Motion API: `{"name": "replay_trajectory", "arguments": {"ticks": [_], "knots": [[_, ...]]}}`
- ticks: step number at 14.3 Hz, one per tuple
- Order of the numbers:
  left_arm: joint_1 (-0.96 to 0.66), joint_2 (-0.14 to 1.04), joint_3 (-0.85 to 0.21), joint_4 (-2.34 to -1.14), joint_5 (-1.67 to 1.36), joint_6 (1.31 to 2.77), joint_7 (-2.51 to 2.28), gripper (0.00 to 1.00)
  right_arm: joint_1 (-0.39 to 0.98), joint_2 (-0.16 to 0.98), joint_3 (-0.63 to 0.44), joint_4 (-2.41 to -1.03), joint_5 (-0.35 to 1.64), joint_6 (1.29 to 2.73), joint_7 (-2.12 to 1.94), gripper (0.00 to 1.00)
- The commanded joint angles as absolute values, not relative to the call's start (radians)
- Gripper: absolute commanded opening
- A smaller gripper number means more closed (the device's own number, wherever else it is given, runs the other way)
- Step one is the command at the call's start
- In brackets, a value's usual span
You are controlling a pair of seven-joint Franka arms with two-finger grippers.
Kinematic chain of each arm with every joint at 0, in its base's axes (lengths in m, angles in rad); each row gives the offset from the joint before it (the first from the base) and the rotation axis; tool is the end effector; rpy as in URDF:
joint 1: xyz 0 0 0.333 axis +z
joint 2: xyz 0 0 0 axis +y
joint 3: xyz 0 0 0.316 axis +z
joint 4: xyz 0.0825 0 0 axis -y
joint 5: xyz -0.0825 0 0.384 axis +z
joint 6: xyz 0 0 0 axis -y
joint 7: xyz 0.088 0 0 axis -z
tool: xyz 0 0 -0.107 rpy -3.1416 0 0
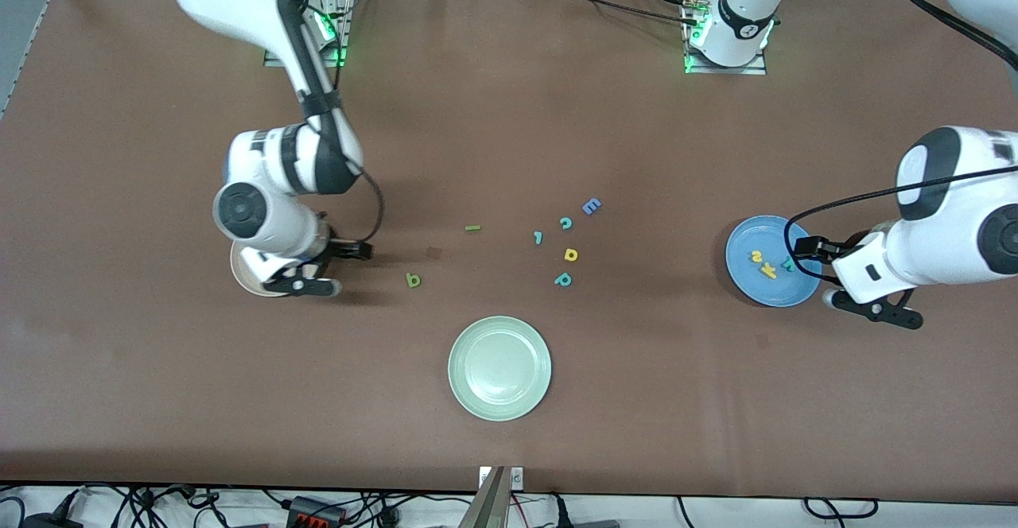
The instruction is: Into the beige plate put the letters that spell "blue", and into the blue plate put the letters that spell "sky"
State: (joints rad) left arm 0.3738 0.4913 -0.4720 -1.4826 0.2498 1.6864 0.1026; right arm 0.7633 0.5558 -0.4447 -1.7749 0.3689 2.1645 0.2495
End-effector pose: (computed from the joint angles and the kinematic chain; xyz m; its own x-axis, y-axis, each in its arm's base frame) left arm 0.6611 0.0060 0.3972 0.9459 -0.2281 -0.2309 -0.2332 -0.9724 0.0053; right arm 0.6015 0.2374 0.2625 0.9884 -0.1049 -0.1100 -0.1085 -0.9937 -0.0271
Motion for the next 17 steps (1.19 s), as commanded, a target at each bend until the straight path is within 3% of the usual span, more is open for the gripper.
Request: {"name": "replay_trajectory", "arguments": {"ticks": [1,5,9,13,17], "knots": [[0.371,0.488,-0.479,-1.357,0.255,1.522,0.066,1.00,0.857,0.591,-0.453,-1.732,0.402,2.163,0.408,1.00],[0.370,0.477,-0.514,-1.156,0.250,1.263,0.067,1.00,0.951,0.606,-0.448,-1.736,0.402,2.161,0.124,1.00],[0.322,0.401,-0.464,-1.126,0.244,1.244,0.069,1.00,1.040,0.632,-0.443,-1.736,0.391,2.164,-0.252,1.00],[0.126,0.195,-0.093,-1.406,0.005,1.472,0.071,1.00,1.035,0.638,-0.442,-1.743,0.406,2.187,-0.636,1.00],[0.052,0.008,-0.025,-1.674,-0.002,1.693,0.080,1.00,1.020,0.673,-0.396,-1.744,0.451,2.327,-1.047,1.00]]}}
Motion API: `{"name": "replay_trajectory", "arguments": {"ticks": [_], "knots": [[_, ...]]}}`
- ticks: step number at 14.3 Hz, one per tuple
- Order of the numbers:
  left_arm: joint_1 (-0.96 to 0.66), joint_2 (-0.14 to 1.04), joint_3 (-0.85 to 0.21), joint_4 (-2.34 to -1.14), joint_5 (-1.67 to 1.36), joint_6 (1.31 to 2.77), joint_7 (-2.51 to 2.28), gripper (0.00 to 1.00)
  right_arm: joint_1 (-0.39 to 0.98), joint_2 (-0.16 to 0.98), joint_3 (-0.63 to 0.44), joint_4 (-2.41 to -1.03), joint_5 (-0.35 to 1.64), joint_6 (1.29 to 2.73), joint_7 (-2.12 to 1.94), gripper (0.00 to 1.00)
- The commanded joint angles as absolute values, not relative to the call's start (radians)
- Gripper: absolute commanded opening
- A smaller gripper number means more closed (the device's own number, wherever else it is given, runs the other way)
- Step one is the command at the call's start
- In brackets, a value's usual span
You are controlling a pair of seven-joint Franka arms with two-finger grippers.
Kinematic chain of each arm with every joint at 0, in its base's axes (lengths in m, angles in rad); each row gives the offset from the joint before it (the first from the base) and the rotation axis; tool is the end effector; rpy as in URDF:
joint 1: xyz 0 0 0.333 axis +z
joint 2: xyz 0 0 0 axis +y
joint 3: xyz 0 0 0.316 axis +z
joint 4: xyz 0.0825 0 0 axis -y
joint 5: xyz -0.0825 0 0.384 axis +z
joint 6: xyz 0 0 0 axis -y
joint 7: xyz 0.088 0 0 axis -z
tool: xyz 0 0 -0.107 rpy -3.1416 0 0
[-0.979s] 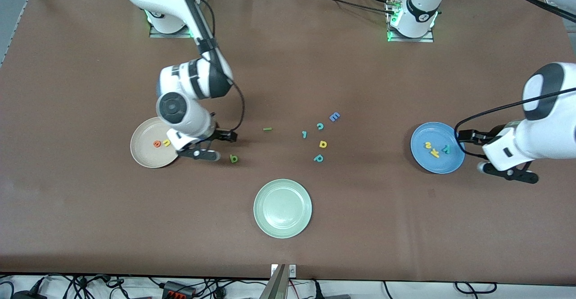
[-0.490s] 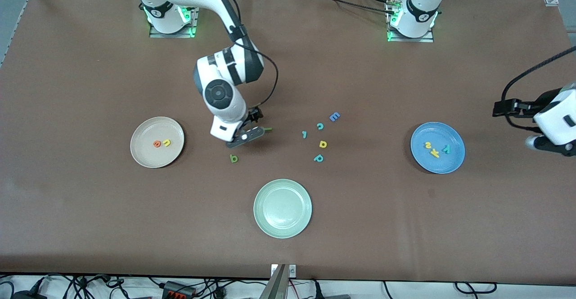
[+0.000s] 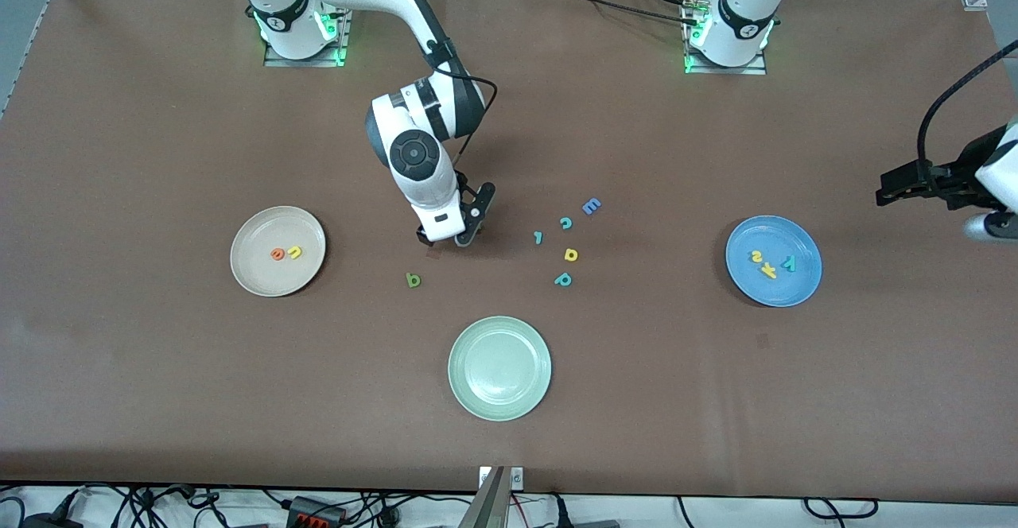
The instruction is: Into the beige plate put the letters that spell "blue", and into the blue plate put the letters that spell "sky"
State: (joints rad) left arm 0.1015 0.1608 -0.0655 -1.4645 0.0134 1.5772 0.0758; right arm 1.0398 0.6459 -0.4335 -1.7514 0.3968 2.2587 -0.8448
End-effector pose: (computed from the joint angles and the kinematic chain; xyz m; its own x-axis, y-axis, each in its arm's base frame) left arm 0.6021 0.0262 0.5823 0.9981 -0.0396 -0.0478 -0.0396 -0.9992 0.0007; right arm 0.5195 0.4019 0.2234 0.3091 0.9509 -0.0164 0.9485 -0.3095 -0.0675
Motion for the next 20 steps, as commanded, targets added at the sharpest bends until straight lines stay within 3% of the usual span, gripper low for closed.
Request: {"name": "replay_trajectory", "arguments": {"ticks": [1,8,13,14,16,20], "knots": [[0.052,-0.015,-0.025,-1.701,-0.003,1.718,0.080,1.00,1.017,0.679,-0.381,-1.750,0.512,2.339,-1.096,1.00],[-0.015,-0.031,0.032,-1.695,-0.015,1.729,0.083,1.00,1.046,0.713,-0.373,-1.752,0.531,2.391,-1.176,1.00],[-0.008,0.017,0.023,-1.637,-0.011,1.713,0.112,1.00,1.049,0.765,-0.373,-1.750,0.526,2.483,-1.192,0.92],[-0.008,0.020,0.023,-1.628,-0.011,1.710,0.127,1.00,1.049,0.767,-0.373,-1.750,0.526,2.484,-1.195,0.88],[-0.003,0.028,0.023,-1.623,-0.011,1.712,0.150,1.00,1.052,0.765,-0.373,-1.749,0.526,2.480,-1.203,0.60],[-0.002,0.028,0.023,-1.623,-0.012,1.710,0.152,1.00,1.091,0.762,-0.374,-1.747,0.529,2.479,-1.187,0.25]]}}
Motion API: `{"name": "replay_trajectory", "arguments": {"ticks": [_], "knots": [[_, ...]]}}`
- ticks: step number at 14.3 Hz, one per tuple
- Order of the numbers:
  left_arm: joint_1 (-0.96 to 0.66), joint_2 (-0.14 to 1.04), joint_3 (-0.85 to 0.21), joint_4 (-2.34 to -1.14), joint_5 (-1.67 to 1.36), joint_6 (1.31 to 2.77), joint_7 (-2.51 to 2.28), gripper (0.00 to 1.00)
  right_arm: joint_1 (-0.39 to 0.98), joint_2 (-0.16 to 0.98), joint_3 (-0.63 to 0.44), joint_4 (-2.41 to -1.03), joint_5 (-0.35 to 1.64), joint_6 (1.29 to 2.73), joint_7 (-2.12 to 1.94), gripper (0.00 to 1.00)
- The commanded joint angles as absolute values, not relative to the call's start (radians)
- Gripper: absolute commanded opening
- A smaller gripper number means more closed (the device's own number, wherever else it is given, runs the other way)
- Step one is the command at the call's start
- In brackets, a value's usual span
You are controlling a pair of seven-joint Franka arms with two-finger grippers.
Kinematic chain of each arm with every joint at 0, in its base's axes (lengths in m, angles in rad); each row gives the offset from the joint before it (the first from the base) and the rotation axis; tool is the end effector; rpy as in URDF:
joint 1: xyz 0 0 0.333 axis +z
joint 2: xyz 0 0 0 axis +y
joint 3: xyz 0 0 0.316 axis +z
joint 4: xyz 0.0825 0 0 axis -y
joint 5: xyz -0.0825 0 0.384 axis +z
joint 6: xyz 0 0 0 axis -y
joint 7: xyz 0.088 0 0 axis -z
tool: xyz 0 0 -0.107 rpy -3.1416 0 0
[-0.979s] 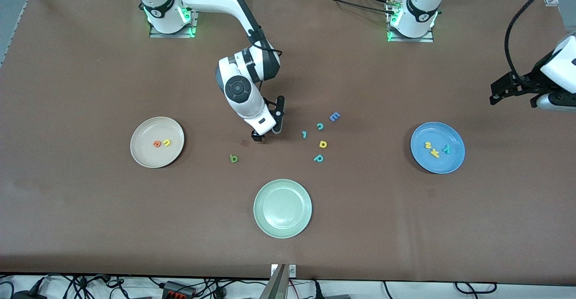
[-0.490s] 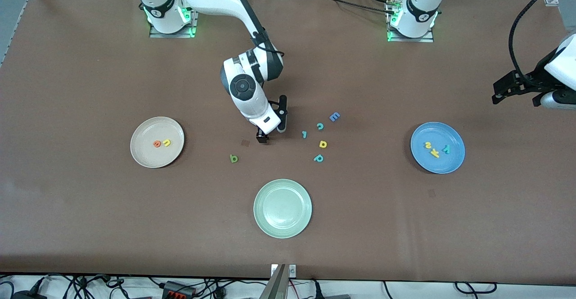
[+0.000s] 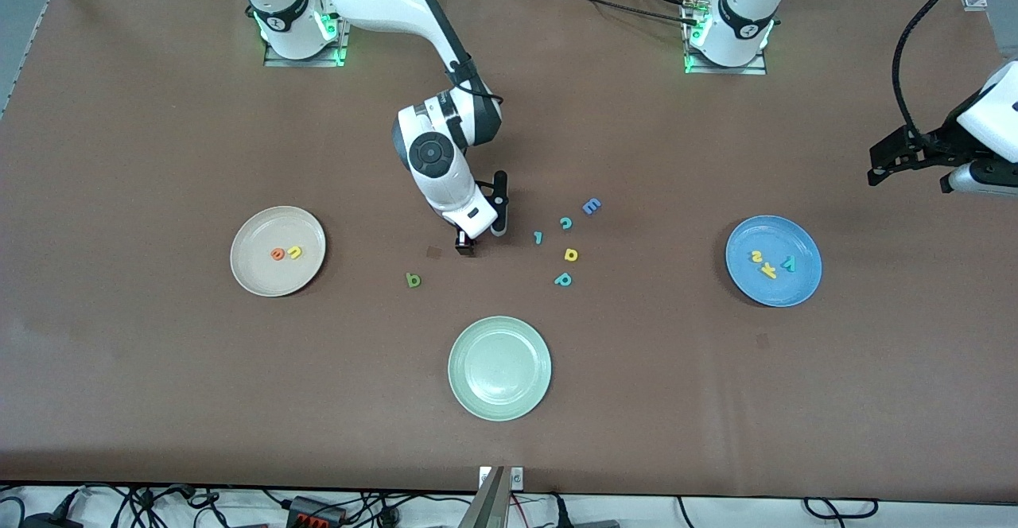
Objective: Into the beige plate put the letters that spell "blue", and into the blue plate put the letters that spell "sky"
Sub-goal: 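Grasp the green l with the right gripper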
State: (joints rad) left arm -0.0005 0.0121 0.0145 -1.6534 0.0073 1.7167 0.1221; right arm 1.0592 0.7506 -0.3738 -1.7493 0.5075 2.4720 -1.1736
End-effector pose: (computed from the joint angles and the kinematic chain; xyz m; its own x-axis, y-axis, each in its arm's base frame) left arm 0.5697 0.0086 0.5914 0.9928 -0.1090 0.0499 -0.1084 -0.9940 -0.0136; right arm 0.5019 0.4353 0.1691 0.0082 0.9961 0.0877 0.9999 -0.0090 0.0092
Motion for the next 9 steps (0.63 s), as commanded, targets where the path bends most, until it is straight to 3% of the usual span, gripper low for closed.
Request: {"name": "replay_trajectory", "arguments": {"ticks": [1,3,9], "knots": [[-0.003,0.028,0.023,-1.624,-0.012,1.709,0.152,1.00,1.092,0.762,-0.374,-1.747,0.528,2.479,-1.187,0.19],[-0.002,0.028,0.023,-1.623,-0.012,1.703,0.152,1.00,1.091,0.762,-0.374,-1.752,0.528,2.477,-1.190,0.01],[-0.009,0.029,0.023,-1.621,-0.012,1.704,0.146,1.00,1.083,0.743,-0.409,-1.750,0.526,2.436,-1.189,0.00]]}}
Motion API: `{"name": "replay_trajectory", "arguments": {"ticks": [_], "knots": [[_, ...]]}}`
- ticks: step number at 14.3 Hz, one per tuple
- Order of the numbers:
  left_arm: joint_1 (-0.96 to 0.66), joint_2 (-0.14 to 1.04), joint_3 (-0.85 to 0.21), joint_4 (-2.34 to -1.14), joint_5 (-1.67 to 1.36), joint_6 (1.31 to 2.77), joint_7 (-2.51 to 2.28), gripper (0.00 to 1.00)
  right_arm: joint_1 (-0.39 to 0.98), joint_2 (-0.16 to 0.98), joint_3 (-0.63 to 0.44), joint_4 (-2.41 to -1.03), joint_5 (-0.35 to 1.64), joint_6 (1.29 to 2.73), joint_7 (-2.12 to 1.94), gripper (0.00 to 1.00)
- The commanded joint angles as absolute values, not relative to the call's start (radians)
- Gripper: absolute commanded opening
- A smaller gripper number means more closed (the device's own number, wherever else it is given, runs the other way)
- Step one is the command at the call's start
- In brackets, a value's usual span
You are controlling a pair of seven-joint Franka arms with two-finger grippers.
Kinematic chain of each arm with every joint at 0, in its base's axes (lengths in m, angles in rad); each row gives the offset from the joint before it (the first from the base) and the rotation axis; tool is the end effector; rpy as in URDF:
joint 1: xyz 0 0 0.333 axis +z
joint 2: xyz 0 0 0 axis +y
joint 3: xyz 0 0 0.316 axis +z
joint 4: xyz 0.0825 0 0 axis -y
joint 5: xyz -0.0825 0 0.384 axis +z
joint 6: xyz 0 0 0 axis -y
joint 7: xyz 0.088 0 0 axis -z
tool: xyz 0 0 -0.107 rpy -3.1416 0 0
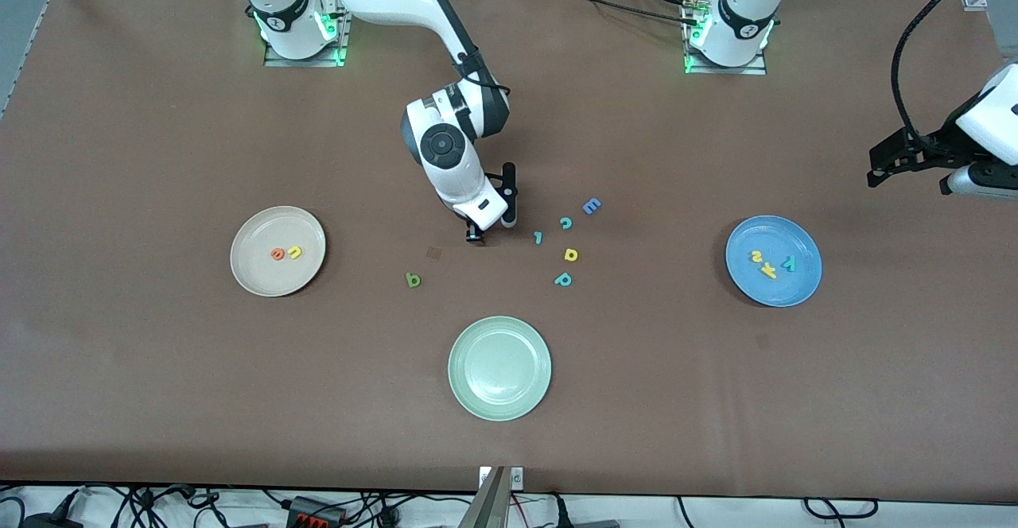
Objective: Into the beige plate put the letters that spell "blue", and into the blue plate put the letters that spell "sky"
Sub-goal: 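Grasp the green l with the right gripper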
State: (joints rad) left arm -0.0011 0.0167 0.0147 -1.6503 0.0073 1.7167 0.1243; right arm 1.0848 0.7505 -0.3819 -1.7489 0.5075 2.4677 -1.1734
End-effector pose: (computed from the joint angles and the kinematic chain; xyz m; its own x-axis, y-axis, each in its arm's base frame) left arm 0.5711 0.0084 0.5903 0.9926 -0.1116 0.0484 -0.1110 -0.9937 -0.0136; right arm 0.4937 0.4447 0.1702 -0.0117 0.9964 0.0837 0.9999 0.0109 0.0104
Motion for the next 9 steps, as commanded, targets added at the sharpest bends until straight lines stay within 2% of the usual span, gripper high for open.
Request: {"name": "replay_trajectory", "arguments": {"ticks": [1,5,7,9], "knots": [[-0.011,0.029,0.023,-1.621,-0.012,1.704,0.144,1.00,1.092,0.736,-0.443,-1.747,0.528,2.396,-1.183,0.00],[-0.011,0.029,0.021,-1.621,-0.014,1.704,0.149,1.00,1.094,0.710,-0.601,-1.749,0.528,2.162,-1.190,0.00],[-0.011,0.029,0.021,-1.621,-0.014,1.703,0.147,1.00,1.098,0.707,-0.702,-1.750,0.525,1.999,-1.201,0.00],[-0.011,0.029,0.021,-1.621,-0.014,1.703,0.144,1.00,1.098,0.704,-0.790,-1.758,0.525,1.909,-1.203,0.00]]}}
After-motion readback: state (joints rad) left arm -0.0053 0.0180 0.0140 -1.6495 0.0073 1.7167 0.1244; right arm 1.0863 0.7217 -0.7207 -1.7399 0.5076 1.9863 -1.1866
